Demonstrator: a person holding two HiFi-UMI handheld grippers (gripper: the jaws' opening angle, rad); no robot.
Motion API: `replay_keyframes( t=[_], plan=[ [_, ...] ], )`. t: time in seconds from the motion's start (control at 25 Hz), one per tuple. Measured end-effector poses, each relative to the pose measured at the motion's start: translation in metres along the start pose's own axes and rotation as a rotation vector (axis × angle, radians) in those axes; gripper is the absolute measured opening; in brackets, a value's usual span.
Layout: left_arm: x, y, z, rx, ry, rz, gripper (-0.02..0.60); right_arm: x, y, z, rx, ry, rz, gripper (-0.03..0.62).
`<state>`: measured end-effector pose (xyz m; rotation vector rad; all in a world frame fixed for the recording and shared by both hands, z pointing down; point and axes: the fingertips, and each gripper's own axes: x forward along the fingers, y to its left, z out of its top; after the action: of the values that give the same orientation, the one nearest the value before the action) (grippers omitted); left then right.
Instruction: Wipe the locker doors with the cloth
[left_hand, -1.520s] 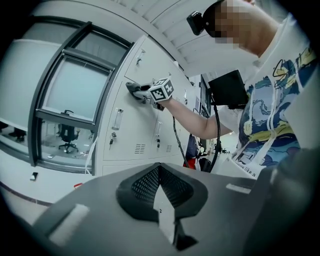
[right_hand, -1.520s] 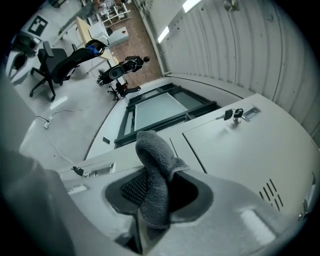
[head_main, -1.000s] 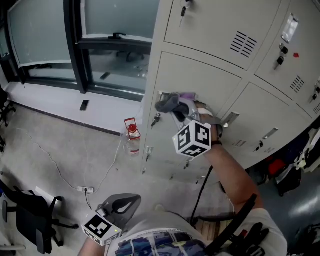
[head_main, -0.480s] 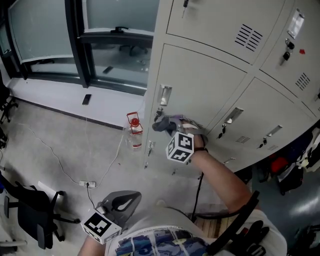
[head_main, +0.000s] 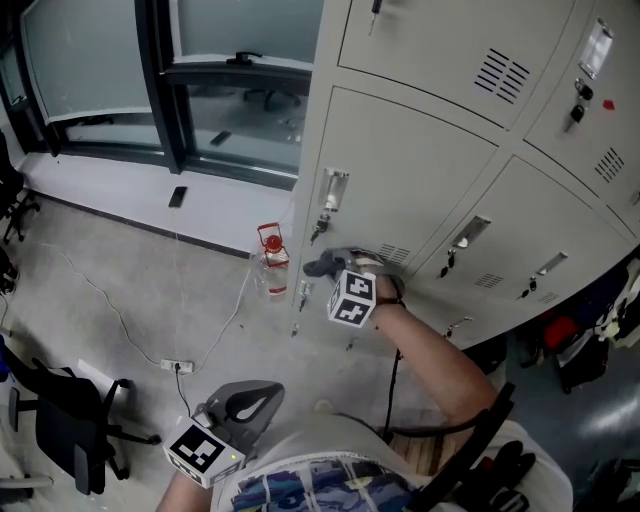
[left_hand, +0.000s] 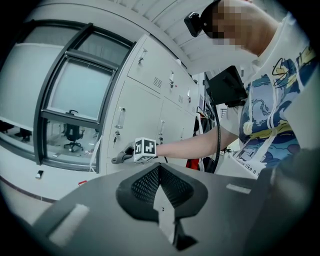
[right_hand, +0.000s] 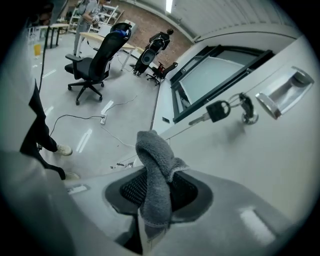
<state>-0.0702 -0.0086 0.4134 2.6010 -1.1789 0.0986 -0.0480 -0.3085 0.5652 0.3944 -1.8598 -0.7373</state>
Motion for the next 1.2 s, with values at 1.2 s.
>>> replay_keyframes(
  t=[1.2],
  plan=[
    [-0.002,0.004,0.004,0.026,-0.003,-0.031,0.002,-0.229,-0.222,0.113,-0.066,-0.220,-0.580,0.112]
  ],
)
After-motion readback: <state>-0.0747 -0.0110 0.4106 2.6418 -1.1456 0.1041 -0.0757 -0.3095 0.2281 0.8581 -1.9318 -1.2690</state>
